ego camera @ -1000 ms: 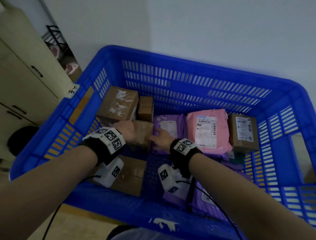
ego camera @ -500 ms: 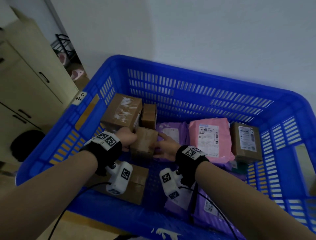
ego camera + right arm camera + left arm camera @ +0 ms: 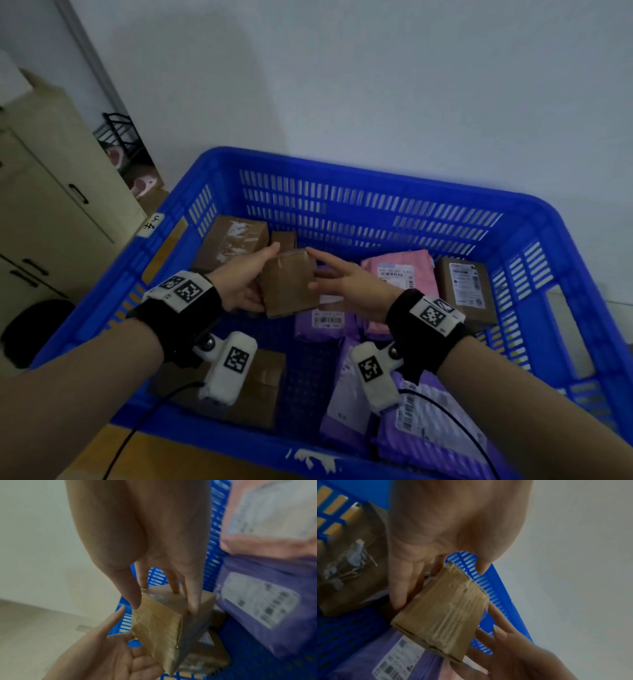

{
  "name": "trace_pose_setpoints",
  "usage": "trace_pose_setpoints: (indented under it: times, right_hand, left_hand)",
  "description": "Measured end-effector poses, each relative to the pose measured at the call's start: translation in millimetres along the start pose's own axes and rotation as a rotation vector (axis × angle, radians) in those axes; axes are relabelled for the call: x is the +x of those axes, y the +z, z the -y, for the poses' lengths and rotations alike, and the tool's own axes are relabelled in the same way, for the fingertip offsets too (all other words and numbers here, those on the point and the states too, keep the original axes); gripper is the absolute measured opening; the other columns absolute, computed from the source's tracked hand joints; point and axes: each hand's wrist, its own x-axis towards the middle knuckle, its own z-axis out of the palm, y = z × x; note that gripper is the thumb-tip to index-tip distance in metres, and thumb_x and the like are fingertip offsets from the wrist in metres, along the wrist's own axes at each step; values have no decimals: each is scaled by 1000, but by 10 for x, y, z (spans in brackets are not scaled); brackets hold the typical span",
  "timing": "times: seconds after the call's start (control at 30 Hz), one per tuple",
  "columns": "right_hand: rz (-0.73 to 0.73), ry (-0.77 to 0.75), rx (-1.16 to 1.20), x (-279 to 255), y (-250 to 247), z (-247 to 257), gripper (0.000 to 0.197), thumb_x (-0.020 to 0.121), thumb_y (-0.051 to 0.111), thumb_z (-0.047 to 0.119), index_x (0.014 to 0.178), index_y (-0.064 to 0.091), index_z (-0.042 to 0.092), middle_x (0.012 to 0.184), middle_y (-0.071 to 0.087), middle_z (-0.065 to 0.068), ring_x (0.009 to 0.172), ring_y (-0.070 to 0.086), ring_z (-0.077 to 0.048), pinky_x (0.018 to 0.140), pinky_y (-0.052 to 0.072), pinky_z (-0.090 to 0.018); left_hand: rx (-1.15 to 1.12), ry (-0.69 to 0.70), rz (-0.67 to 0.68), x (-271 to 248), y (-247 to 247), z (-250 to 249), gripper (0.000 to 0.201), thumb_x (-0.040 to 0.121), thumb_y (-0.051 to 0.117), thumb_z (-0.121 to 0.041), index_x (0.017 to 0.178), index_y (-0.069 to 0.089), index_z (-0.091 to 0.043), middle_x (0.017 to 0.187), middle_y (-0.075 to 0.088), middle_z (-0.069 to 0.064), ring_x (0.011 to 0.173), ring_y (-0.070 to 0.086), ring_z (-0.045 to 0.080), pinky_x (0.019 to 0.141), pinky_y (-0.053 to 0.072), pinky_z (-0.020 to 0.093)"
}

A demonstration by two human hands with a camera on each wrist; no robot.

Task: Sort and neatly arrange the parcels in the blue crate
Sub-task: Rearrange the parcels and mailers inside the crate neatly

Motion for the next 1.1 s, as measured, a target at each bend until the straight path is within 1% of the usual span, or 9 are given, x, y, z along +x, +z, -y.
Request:
trace_pose_setpoints:
  times: [0.17,0.37,0.47,0.57,0.63,0.73,0.83,0.93,1.1]
  right_hand:
    - [-70,-161,13,-94,-39,66,59,94,50,-1,142,38,31,138,48,3,122,50,-16,90,51,-32]
    - [-212,-295,109,-142,-15,96,42,96,50,14,137,45,23,136,52,5,122,52,-17,93,48,-36]
    - [-266,-325,116,-162,-25,80,44,96,52,21,138,43,30,132,52,12,114,57,-12,96,49,-40]
    - [-305,-309,116,-132,-51,46,48,93,57,31,137,41,38,126,54,16,113,57,-8,104,45,-45]
    - [-310,-261,164,-106,-83,20,52,89,59,42,138,41,39,131,58,8,119,57,-16,107,40,-50]
    - [-304,-200,193,-100,-146,1,48,90,52,52,135,46,34,129,61,3,115,59,-20,106,40,-47]
    - [-332,-219,237,-113,-205,3,40,95,44,47,128,52,27,117,65,4,94,64,-8,82,50,-30]
    - [-381,-251,266,-126,-277,0,36,95,48,41,129,48,26,115,63,4,92,63,-5,67,49,-22]
    - [-460,-281,179,-127,-361,-11,64,87,62,35,143,33,23,129,57,-2,103,59,-8,90,45,-30]
  left_hand:
    - [-213,39,71,-7,26,-63,62,88,56,-49,139,39,-18,120,55,17,116,54,39,98,46,51]
    - [-319,133,134,-58,190,-57,51,86,59,-45,129,52,-20,99,63,10,93,61,28,97,47,50]
    - [-333,170,206,-62,240,-40,48,84,60,-49,127,47,-33,114,62,8,103,60,32,84,50,50]
    - [-357,216,160,-14,260,-17,43,83,65,-39,121,45,-40,120,59,4,110,57,29,91,48,48]
    - [-359,254,120,36,249,-15,62,75,74,-34,128,43,-36,125,58,4,113,57,26,89,50,43]
    - [-170,392,48,99,220,6,108,45,92,-38,137,39,-20,131,57,6,116,58,23,91,53,39]
    - [162,603,-75,82,207,42,90,57,90,-19,133,43,-11,125,58,0,113,57,13,85,47,17]
    - [403,749,-213,123,161,87,106,52,91,-24,139,31,-14,132,41,-1,119,41,10,98,35,23]
    - [606,838,-305,128,151,85,108,50,90,-29,138,28,-18,137,33,7,124,30,18,102,27,28]
